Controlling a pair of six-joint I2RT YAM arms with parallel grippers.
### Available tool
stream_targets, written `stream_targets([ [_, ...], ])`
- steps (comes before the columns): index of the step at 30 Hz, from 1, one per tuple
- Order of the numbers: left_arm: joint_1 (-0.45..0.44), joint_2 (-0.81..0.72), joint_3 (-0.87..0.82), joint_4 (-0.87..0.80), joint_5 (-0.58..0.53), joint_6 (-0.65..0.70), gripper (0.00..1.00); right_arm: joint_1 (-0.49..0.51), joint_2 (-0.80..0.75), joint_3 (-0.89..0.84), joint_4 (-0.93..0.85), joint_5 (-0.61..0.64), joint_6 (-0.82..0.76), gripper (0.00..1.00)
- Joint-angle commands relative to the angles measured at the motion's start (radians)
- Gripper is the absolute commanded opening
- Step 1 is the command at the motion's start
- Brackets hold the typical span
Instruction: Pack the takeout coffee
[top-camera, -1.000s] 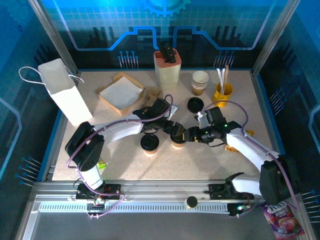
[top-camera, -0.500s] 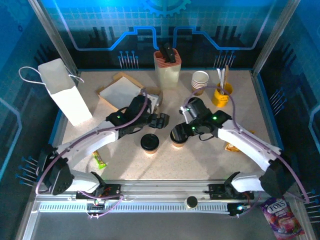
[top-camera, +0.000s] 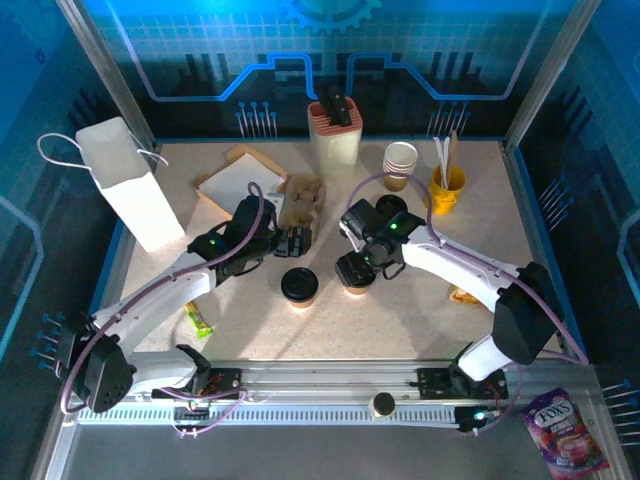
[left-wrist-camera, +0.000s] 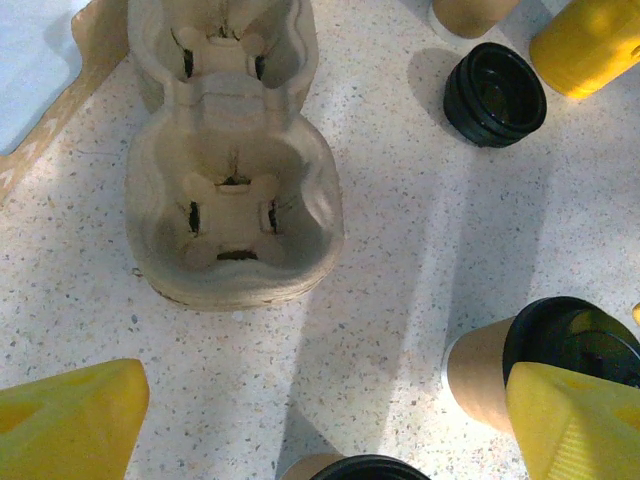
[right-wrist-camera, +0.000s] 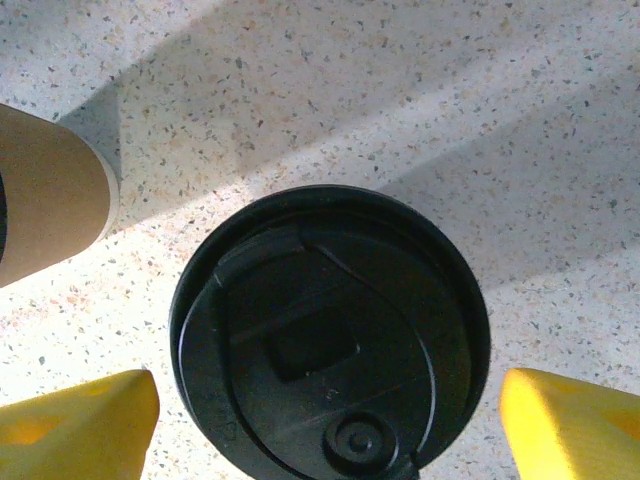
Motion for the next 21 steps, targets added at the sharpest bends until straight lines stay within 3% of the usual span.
stream_targets([
  [1,0.007,-0.014,-0.013,0.014,0.009,-0.018,0.93,0.017,0.018,0.036,-0.029,0.005,-0.013,0.88],
  [14,0.007,-0.009,-0.03,0.036,0.016,-0.018,0.92,0.023,0.065,0.052,-0.04,0.027,-0.017,0.79],
  [21,0.007,-0.007,-0.04,0.055,0.022,-0.017,0.92,0.023,0.07,0.036,-0.048,0.057,-0.013,0.78],
])
